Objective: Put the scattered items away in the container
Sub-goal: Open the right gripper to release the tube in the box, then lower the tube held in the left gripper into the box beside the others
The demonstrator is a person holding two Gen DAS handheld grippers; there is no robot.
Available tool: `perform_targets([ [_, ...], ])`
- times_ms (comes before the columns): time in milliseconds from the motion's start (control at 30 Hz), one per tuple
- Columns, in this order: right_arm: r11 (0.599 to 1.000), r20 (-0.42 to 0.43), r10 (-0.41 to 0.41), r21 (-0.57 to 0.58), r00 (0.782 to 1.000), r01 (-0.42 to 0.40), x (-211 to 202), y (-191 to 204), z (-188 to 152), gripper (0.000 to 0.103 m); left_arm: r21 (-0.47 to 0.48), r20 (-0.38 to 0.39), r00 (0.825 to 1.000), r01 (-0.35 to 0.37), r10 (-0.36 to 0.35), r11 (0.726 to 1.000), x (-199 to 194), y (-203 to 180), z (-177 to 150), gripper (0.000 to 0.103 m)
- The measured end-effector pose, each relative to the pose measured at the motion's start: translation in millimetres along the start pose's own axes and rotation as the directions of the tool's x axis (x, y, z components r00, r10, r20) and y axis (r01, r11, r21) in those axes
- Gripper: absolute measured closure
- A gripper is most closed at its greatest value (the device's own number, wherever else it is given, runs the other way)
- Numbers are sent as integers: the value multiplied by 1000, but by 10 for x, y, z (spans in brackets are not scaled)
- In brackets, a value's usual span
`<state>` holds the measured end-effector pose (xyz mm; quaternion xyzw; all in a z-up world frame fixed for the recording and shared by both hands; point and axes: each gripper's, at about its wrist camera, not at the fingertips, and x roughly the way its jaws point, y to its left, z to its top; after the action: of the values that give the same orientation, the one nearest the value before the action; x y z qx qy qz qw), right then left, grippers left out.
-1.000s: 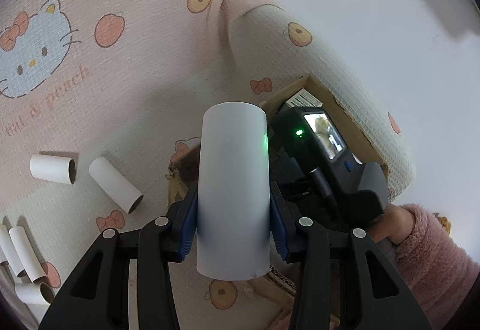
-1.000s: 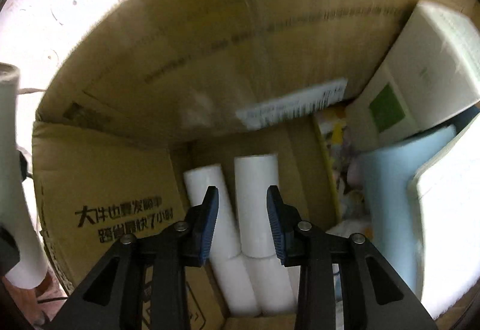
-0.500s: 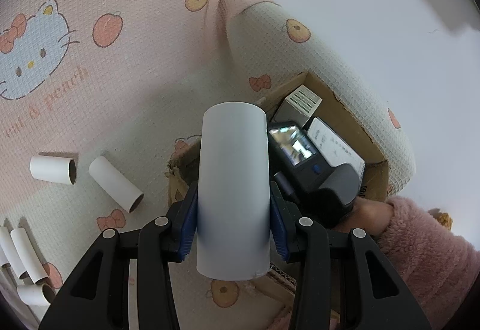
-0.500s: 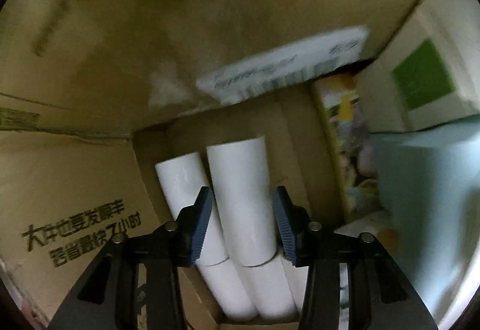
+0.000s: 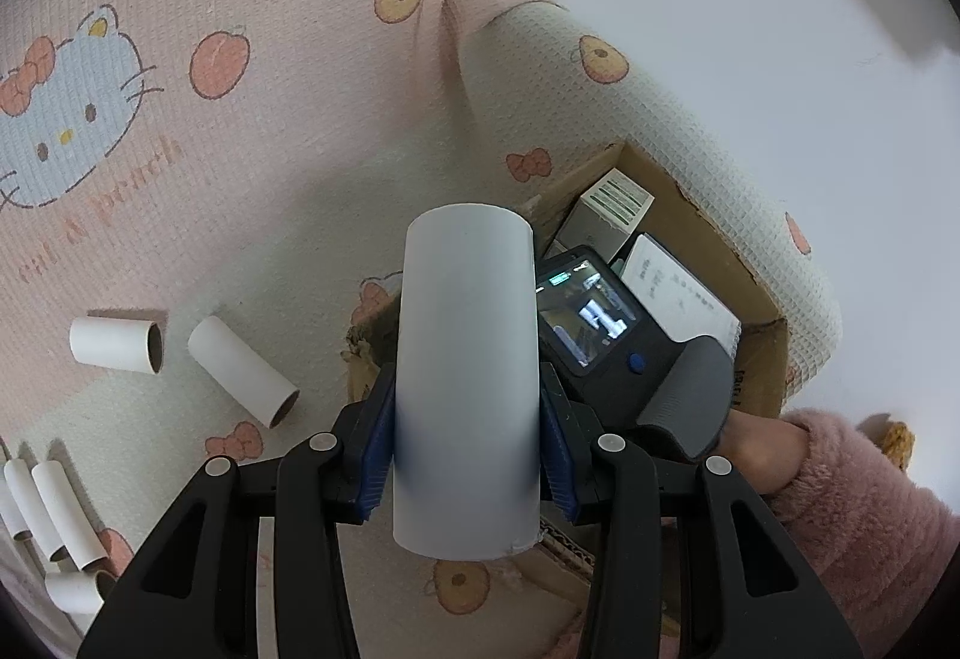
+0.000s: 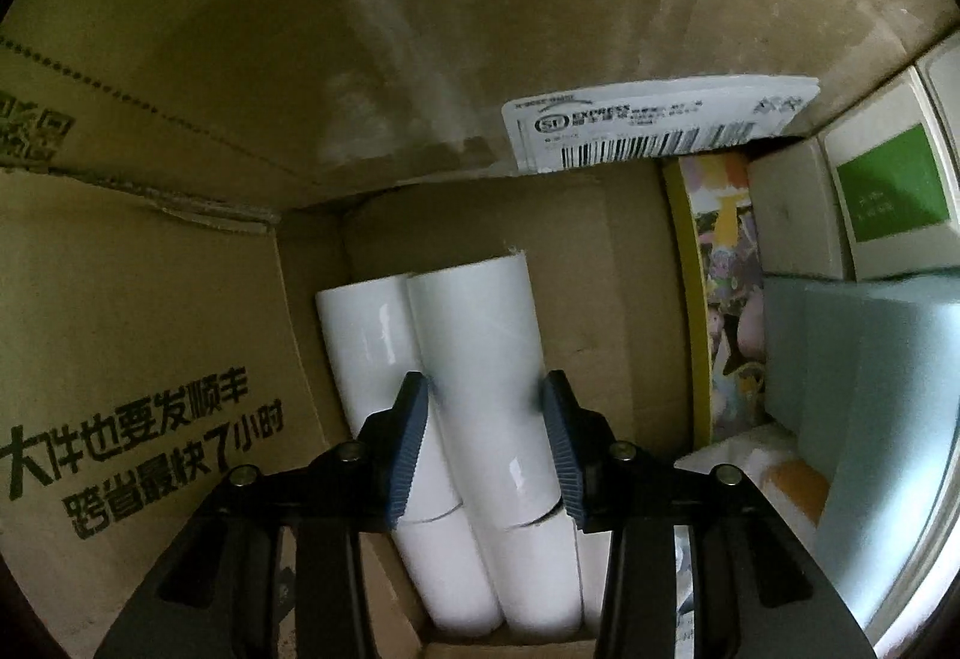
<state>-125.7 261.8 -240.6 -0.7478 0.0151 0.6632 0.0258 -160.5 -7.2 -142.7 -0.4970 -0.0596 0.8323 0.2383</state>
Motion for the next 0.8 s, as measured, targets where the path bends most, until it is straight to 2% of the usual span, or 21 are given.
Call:
perform_targets([
  [133,999,45,-41,-27,998,42,-263,-29,-120,54,20,11,1000,-6,5,1000,-55,-61,3,56],
  [233,1000,96,-21,-14,995,23,-519,-133,-252,48,39,19,1000,-19,18,999,-87,-131,4,56],
  [367,1000,163,21,18,986,-24,-853,-306,-451,47,51,13,1000,-24,24,998,-92,-225,8,56],
  [467,1000,206,6,15,979,-9,-1053,-361,-557,47,66,2,999,-41,41,997,-75,-303,3,56],
  [533,1000,235,-12,17,972,9,-1186,-322,-565,47,81,-2,999,-48,49,996,-60,-375,-10,56],
  [567,1000,240,-14,20,971,10,-1205,-192,-535,47,86,-6,999,-48,49,995,-46,-415,-14,56],
  [633,999,256,-3,34,967,-6,-1283,66,-701,47,91,-13,998,-53,54,994,-23,-480,-21,56],
  [700,998,274,20,51,961,-35,-1378,21,-779,47,96,-19,998,-56,58,994,5,-542,-28,56],
  [767,996,294,41,69,955,-63,-1416,-127,-781,53,100,-29,998,-56,59,993,39,-605,-41,56],
  [800,994,300,51,77,953,-77,-1341,-139,-626,58,102,-35,998,-55,59,993,58,-638,-45,56],
])
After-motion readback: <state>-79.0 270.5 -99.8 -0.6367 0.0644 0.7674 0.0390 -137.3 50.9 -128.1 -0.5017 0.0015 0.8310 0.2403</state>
